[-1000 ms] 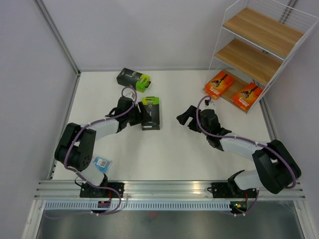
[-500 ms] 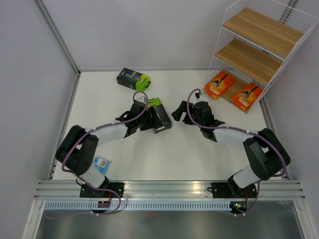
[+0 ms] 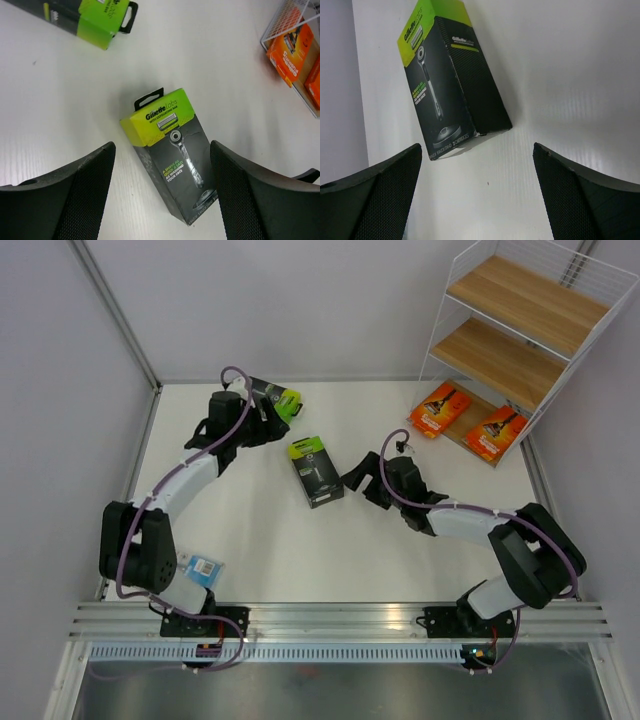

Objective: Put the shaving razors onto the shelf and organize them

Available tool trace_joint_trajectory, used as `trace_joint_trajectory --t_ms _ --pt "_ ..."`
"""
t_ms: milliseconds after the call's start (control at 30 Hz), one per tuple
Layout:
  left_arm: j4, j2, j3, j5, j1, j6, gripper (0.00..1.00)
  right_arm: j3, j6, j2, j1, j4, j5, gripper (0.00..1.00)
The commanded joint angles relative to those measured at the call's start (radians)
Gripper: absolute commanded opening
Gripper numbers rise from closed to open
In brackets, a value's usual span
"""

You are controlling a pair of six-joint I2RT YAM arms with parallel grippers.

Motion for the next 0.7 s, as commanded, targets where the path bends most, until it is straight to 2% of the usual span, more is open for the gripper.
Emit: trace_joint_trajectory --t_ms 0,267,433,667 --pt "0.034 0.118 0.081 0.123 -0.005 0.119 0.81 0.011 0.110 -0.026 0.044 0.019 0.044 0.97" --pt "0.077 0.353 0.278 0.195 0.013 0.161 0.81 -0.019 0.238 -0.064 0.159 0.023 0.262 0.98" --pt "0.048 0.465 0.381 0.238 0.013 0.158 0.81 -0.013 0.284 -0.005 0.178 0.108 0.259 0.97" --pt "0.049 0.531 0.369 0.305 0.013 0.142 0.79 0.014 0.352 0.084 0.195 0.116 0.245 0.97"
